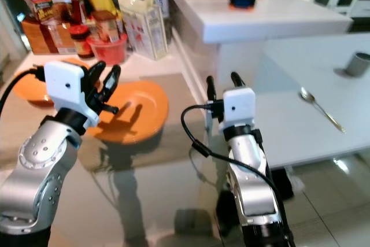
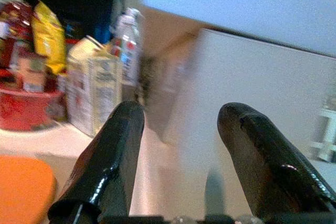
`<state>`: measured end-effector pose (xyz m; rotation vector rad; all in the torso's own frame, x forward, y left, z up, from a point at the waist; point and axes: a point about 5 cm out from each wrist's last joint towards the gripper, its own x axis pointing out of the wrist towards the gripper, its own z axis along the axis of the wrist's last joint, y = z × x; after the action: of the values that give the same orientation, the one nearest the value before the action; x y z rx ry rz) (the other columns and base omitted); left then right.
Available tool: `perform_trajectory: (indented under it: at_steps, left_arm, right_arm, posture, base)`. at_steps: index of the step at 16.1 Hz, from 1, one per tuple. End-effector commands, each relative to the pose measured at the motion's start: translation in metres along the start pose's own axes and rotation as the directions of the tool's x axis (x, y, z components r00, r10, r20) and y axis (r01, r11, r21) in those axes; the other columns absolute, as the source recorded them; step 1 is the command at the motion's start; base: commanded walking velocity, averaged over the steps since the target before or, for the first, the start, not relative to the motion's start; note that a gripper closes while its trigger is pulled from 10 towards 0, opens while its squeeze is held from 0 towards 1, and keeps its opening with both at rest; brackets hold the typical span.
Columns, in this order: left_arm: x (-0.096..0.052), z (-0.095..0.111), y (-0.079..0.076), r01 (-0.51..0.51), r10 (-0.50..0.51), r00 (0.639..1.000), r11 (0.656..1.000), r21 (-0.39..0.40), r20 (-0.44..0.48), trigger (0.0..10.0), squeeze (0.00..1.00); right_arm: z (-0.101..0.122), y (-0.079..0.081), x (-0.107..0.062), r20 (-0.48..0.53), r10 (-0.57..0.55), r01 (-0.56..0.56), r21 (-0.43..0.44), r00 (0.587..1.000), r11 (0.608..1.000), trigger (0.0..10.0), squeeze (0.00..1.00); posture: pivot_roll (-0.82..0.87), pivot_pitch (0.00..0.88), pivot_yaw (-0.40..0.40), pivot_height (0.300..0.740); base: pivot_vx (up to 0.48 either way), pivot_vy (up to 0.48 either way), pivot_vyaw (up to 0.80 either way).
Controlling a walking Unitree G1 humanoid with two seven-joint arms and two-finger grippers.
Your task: Setting the table
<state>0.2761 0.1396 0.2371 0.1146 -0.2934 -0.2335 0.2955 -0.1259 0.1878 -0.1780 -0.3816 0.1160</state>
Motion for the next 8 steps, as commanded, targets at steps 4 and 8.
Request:
perform_trajectory:
  at_steps: [4,8]
  left_arm:
    - [0.005,0.009,0.016,-0.051,0.050,0.999,0.997,0.051,0.018,10.0,0.00]
    - [0.022,0.006,0.027,-0.006,0.009,0.999,0.998,0.065,-0.046,10.0,0.00]
  right_arm:
    - [0.003,0.013,0.001,0.023,0.052,-0.053,0.030,0.998,0.998,10.0,0.00]
    - [-0.003,0.020,0.000,-0.022,0.099,-0.097,0.079,0.995,0.992,10.0,0.00]
  posture:
    - [0.00,0.000,0.005,0.740]
    - [0.00,0.000,0.004,0.740]
  base:
    - [0.000,0.000,0.00]
    - [0.000,0.000,0.00]
